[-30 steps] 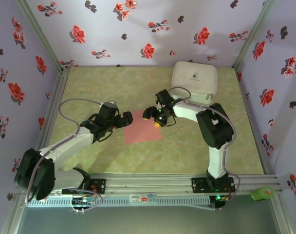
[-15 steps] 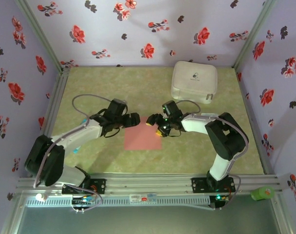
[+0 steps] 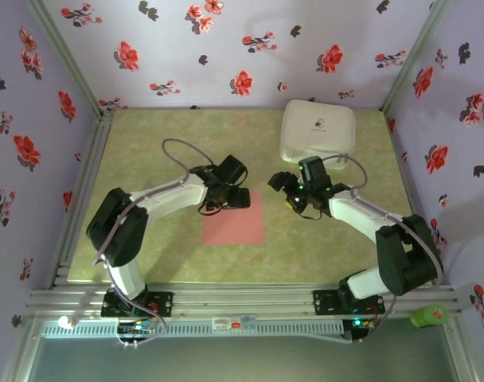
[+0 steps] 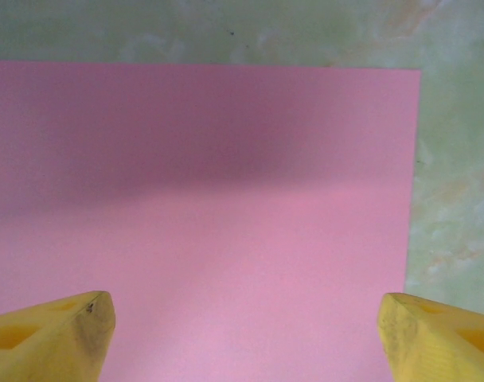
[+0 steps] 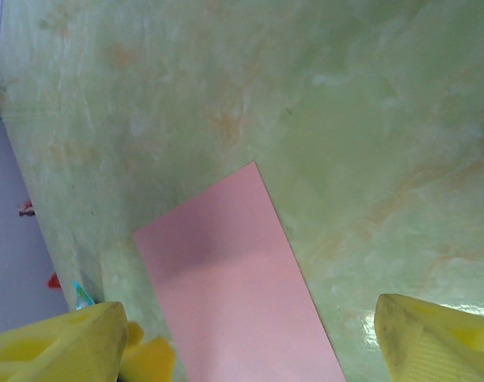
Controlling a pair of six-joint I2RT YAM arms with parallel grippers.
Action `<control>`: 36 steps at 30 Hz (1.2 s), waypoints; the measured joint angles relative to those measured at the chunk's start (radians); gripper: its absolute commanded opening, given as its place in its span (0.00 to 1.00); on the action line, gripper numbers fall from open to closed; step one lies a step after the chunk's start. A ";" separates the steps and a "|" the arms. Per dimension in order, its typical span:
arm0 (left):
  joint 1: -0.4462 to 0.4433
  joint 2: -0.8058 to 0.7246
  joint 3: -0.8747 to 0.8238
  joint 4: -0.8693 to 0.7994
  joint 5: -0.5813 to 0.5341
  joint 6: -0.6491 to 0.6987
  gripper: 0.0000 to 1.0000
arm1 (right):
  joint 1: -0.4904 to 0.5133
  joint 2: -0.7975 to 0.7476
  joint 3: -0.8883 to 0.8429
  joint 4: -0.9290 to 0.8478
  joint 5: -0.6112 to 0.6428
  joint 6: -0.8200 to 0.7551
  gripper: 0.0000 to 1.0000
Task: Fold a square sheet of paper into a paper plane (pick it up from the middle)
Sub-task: Move the square sheet of paper to the center of the table, then first fold the square sheet of paper in half at the center of the table.
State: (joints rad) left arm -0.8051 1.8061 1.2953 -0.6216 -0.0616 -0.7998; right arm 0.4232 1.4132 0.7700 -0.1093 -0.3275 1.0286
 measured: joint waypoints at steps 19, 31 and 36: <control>-0.032 0.153 0.119 -0.187 -0.024 -0.016 0.95 | 0.000 -0.084 -0.085 0.096 -0.010 -0.061 0.99; -0.033 0.182 0.135 -0.183 -0.016 -0.038 0.95 | 0.000 -0.089 -0.103 0.106 -0.008 -0.060 0.99; -0.033 0.198 0.137 -0.183 -0.016 -0.043 0.95 | 0.000 -0.091 -0.104 0.106 0.004 -0.060 0.99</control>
State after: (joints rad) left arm -0.8379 2.0045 1.4319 -0.8043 -0.0772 -0.8433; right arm 0.4232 1.3220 0.6662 -0.0036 -0.3237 0.9688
